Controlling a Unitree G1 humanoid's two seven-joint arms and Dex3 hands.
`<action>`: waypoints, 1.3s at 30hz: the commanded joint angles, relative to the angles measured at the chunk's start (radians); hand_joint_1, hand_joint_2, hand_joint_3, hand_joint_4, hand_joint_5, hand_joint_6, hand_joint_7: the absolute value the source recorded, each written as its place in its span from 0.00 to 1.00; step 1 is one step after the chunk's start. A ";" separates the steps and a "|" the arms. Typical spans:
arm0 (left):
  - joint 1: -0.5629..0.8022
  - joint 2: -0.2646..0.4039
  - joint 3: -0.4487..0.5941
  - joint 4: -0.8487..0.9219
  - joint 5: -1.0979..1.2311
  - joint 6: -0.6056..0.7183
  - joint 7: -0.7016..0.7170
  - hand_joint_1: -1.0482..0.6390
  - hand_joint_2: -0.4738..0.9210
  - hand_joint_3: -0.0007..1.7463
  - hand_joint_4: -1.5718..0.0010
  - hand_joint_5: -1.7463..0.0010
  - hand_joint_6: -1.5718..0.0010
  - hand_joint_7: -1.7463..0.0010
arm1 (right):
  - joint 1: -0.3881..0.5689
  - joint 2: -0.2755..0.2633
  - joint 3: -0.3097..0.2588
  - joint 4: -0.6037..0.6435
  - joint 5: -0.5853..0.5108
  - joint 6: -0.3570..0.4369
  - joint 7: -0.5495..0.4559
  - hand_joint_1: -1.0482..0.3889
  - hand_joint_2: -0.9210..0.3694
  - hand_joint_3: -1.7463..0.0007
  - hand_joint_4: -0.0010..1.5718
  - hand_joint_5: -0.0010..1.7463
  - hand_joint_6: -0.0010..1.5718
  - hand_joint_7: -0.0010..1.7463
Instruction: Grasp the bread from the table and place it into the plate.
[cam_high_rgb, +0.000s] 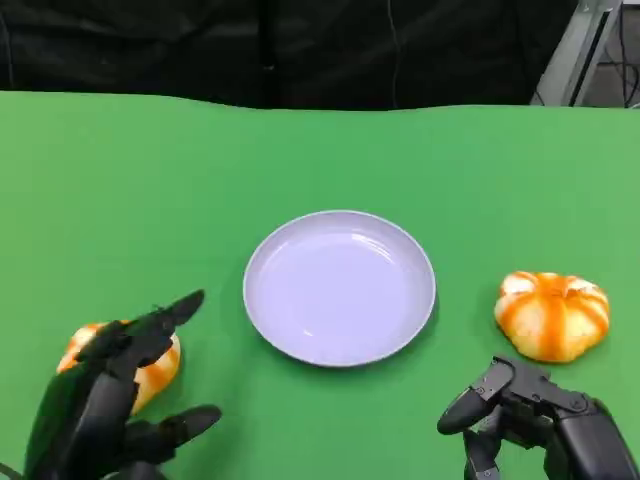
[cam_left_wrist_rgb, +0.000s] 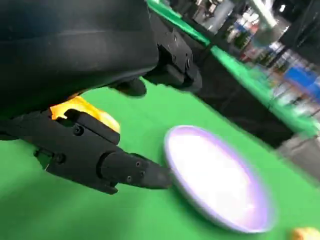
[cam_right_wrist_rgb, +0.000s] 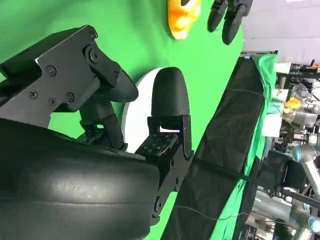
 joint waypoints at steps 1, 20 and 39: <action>-0.006 0.045 -0.036 -0.045 0.135 0.120 0.035 0.26 1.00 0.10 1.00 0.88 0.89 1.00 | 0.004 -0.001 0.000 -0.003 0.002 -0.006 -0.006 0.76 0.34 0.30 0.45 0.96 0.45 0.77; -0.276 0.107 -0.244 0.125 0.415 0.708 -0.163 0.23 1.00 0.11 0.97 0.98 0.91 0.99 | -0.003 0.010 0.008 -0.002 0.007 -0.001 -0.006 0.75 0.35 0.30 0.44 0.97 0.45 0.78; -0.337 0.171 -0.275 0.314 0.156 0.565 -0.079 0.43 0.99 0.12 0.54 0.06 0.39 0.59 | 0.003 0.007 0.009 -0.013 -0.003 0.005 -0.007 0.75 0.34 0.31 0.44 0.96 0.45 0.77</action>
